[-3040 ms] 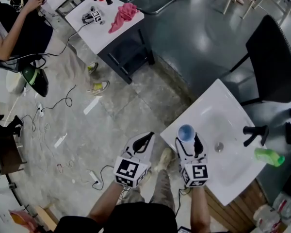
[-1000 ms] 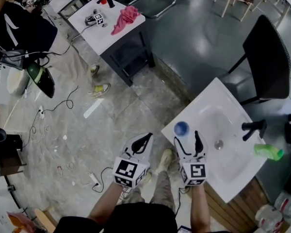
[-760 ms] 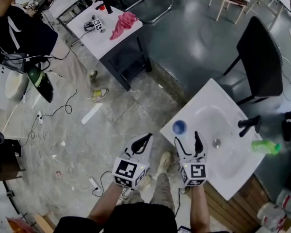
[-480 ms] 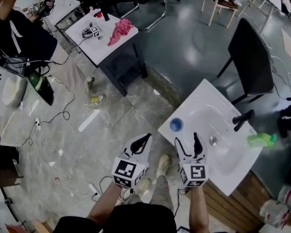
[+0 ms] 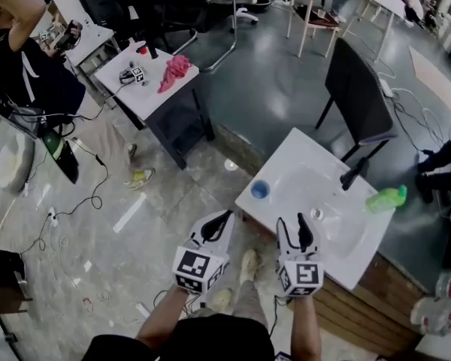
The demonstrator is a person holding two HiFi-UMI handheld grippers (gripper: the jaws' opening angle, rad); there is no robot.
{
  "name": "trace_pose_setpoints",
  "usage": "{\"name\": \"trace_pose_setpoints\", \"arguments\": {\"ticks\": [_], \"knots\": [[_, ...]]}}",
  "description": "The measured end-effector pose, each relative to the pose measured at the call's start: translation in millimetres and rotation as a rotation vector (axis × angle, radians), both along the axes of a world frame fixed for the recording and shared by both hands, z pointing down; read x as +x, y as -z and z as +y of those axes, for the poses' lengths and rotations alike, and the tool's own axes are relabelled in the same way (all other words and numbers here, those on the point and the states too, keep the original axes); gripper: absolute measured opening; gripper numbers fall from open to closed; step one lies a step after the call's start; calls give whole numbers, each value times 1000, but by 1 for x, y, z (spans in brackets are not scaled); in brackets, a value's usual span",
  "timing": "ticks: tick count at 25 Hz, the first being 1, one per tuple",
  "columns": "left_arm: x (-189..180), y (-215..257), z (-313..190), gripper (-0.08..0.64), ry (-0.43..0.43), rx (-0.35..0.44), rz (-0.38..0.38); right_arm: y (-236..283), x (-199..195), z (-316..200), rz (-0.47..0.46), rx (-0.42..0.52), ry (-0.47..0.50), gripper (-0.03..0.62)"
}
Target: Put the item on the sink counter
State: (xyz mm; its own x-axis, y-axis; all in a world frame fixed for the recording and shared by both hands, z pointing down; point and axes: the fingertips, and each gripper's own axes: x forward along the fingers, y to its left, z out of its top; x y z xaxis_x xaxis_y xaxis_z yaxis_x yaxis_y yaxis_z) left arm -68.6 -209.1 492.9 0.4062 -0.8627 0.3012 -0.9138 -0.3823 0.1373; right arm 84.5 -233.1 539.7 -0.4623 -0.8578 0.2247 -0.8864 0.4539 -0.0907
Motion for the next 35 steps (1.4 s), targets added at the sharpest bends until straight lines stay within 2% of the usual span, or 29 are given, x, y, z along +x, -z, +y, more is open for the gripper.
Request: {"name": "trace_pose_setpoints", "arguments": {"ticks": [7, 14, 20, 30, 35], "knots": [[20, 35, 29, 2, -72, 72, 3, 33, 28, 46, -5, 65, -83, 144], [39, 55, 62, 2, -139, 105, 15, 63, 51, 96, 4, 109, -170, 106], [53, 61, 87, 2, -202, 115, 12, 71, 72, 134, 0, 119, -260, 69], [77, 66, 115, 2, -297, 125, 28, 82, 90, 176, -3, 148, -351, 14], [81, 63, 123, 2, -318, 121, 29, 78, 93, 187, 0, 130, -370, 0]]}}
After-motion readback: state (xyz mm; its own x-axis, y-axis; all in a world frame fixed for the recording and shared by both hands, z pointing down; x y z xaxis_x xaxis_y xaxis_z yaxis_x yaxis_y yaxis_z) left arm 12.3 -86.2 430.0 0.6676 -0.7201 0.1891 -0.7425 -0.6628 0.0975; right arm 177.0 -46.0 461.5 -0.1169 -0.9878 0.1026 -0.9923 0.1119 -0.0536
